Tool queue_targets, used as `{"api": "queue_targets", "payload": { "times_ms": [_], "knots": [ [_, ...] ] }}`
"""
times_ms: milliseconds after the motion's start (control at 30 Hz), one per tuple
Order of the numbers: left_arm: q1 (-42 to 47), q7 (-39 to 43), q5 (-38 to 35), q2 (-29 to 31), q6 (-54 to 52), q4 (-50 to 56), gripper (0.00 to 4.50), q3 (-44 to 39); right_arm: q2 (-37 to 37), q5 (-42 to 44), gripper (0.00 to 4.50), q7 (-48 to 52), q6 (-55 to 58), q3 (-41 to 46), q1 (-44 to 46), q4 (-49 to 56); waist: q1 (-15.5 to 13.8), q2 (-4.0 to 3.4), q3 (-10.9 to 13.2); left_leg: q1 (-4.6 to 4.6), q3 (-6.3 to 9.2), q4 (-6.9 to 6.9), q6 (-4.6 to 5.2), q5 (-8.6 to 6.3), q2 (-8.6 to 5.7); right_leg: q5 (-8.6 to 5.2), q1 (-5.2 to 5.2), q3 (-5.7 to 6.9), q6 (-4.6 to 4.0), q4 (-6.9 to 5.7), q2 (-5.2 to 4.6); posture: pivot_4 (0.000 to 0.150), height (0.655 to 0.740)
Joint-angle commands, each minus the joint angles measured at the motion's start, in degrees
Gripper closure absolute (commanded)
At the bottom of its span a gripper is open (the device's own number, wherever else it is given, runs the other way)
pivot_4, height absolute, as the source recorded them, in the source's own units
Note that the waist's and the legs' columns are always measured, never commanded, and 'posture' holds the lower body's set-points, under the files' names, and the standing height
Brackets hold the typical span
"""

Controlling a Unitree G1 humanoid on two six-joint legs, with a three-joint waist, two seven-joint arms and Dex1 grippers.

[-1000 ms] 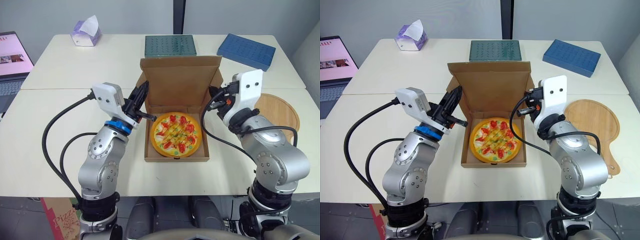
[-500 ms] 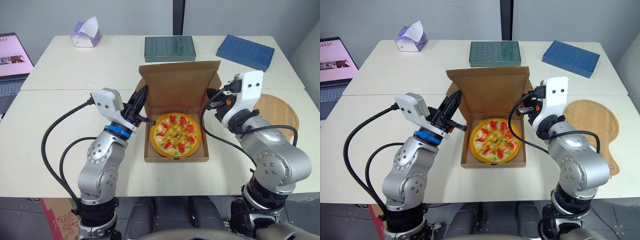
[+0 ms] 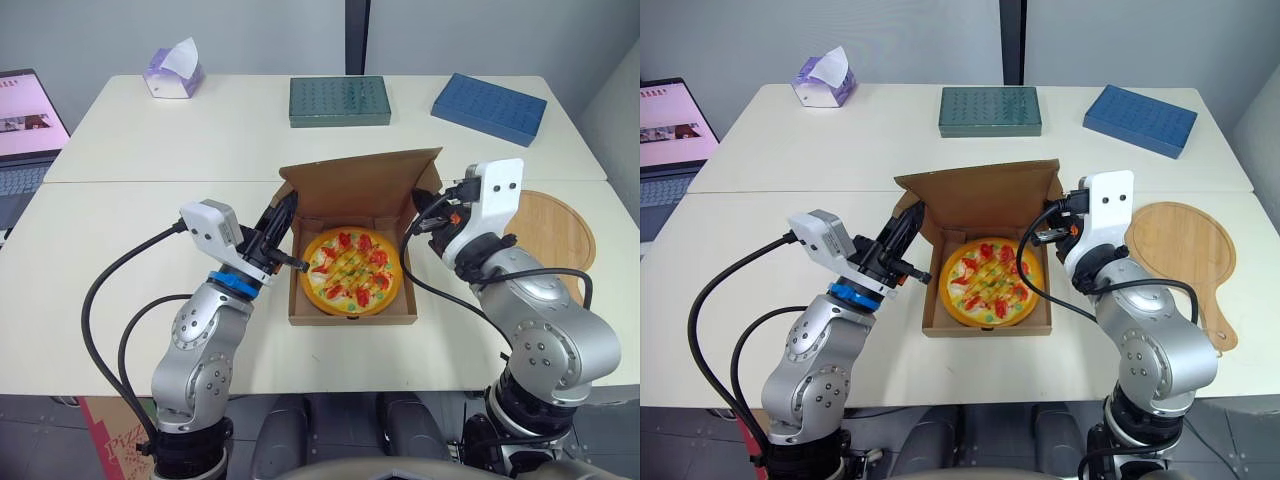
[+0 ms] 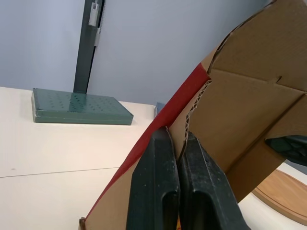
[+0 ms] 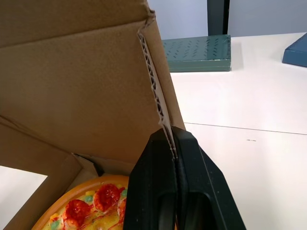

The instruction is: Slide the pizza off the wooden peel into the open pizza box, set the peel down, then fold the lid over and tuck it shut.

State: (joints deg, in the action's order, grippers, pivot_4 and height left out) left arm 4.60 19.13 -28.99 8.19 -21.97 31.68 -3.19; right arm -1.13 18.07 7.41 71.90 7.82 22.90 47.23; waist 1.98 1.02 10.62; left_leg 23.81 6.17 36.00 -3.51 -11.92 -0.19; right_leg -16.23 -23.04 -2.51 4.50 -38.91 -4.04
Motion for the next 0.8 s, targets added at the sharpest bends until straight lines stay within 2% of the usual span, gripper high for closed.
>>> {"api": "queue_targets", "payload": {
  "times_ms": [33, 200, 533, 800],
  "knots": [
    [-0.12, 2.95, -2.47, 0.69, -1.22, 2.68, 4.49, 4.14, 2.99, 7.28, 4.5, 4.08, 2.85, -3.46, 0.87, 1.56, 0.05, 0.0, 0.0, 0.0, 0.0, -0.01, 0.0, 0.0, 0.0, -0.01, 0.0, 0.0, -0.01, 0.0, 0.0, 0.15, 0.7279],
    [-0.44, 3.25, -2.39, 1.89, -0.74, 2.69, 4.49, 4.13, 4.14, 8.62, 4.5, 3.81, 4.93, -2.09, 0.36, 1.29, 0.13, -0.01, 0.0, -0.01, 0.0, -0.03, 0.0, 0.0, 0.03, -0.01, -0.01, 0.0, -0.02, 0.0, 0.02, 0.15, 0.7279],
    [-3.37, 3.6, -2.22, 2.48, 0.25, 2.47, 4.49, 3.85, 2.09, 8.87, 4.5, 3.89, 4.19, -4.75, -3.91, 1.43, 0.29, 0.01, -0.1, -0.04, 0.0, -0.06, 0.0, 0.0, 0.05, -0.07, 0.0, 0.01, -0.11, 0.01, 0.04, 0.15, 0.7279],
    [-6.05, 4.95, -2.03, 3.05, 1.1, 1.99, 4.49, 4.21, -5.53, 5.68, 4.5, 5.17, -4.12, -11.16, -9.7, 1.26, 0.36, 0.05, -0.28, -0.14, 0.01, -0.09, 0.0, -0.01, 0.08, -0.17, 0.14, 0.04, -0.23, 0.08, 0.05, 0.15, 0.7279]
  ]
}}
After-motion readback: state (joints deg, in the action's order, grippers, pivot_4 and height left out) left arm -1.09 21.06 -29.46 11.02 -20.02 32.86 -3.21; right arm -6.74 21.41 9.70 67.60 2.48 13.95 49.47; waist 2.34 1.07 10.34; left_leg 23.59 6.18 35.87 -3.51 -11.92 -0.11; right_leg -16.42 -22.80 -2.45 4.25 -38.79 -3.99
